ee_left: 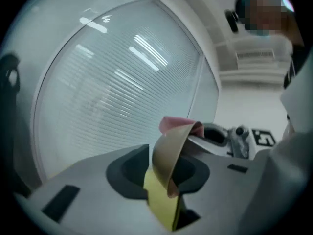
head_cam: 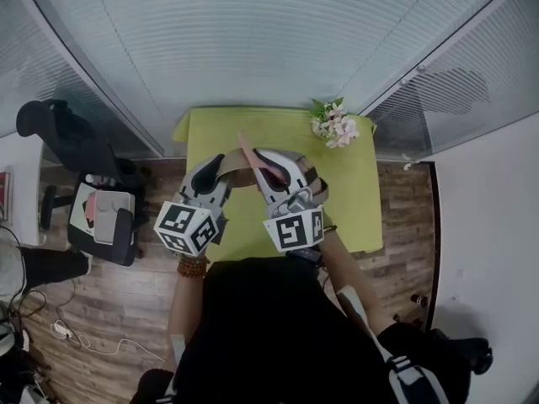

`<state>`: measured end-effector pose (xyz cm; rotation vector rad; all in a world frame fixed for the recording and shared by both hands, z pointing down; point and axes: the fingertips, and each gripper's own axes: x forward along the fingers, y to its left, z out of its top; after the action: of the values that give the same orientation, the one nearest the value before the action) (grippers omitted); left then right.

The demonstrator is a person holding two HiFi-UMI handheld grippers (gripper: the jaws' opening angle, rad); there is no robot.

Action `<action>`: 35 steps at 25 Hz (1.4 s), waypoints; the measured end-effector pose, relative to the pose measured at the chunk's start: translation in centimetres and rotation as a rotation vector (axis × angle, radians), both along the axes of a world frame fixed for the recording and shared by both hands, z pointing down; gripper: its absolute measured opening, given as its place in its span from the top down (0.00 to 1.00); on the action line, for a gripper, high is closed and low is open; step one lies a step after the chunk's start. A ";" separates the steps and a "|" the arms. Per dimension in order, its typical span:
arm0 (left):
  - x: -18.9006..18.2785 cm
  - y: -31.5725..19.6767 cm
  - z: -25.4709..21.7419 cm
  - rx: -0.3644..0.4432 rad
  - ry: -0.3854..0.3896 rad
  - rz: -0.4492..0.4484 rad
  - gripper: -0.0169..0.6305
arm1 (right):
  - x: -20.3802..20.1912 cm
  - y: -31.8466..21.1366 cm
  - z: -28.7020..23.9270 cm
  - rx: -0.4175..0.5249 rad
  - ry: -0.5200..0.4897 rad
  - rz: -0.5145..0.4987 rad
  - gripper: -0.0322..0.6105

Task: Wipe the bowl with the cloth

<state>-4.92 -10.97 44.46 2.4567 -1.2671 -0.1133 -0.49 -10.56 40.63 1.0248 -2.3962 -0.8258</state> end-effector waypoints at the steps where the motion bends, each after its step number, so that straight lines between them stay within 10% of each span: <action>1: 0.5 0.0 0.4 0.029 -0.155 0.005 0.84 | -0.2 0.3 0.5 0.033 0.072 -0.029 0.93; 4: 1.5 0.0 0.3 0.074 -0.311 0.022 0.88 | 0.1 0.6 0.8 0.051 0.104 -0.051 0.93; 12: 0.0 -0.4 -2.1 -0.012 0.237 -0.100 0.87 | 1.4 -0.1 -1.1 -0.101 -0.212 0.018 0.93; 17: -1.9 0.0 -3.1 0.033 0.417 -0.198 0.85 | 1.1 -0.4 -2.0 -0.255 -0.552 0.001 0.93; 19: -1.2 -0.1 -2.6 0.056 0.265 -0.154 0.85 | 1.4 -0.7 -1.1 -0.270 -0.492 0.015 0.93; 24: 2.0 -0.2 0.9 0.095 -0.516 0.056 0.83 | 1.3 -0.1 1.1 -0.015 0.039 0.047 0.93; 26: 2.2 -0.3 1.1 0.104 -0.609 0.036 0.85 | 0.7 0.4 0.9 0.054 0.113 0.040 0.93; 35: 0.5 -0.6 -1.4 0.031 -0.041 -0.063 0.88 | 1.2 -0.4 -0.7 -0.071 -0.161 0.074 0.93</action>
<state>-4.37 -11.58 43.10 2.4576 -1.3709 -0.1004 0.69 -10.97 39.91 1.1835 -2.4837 -0.6501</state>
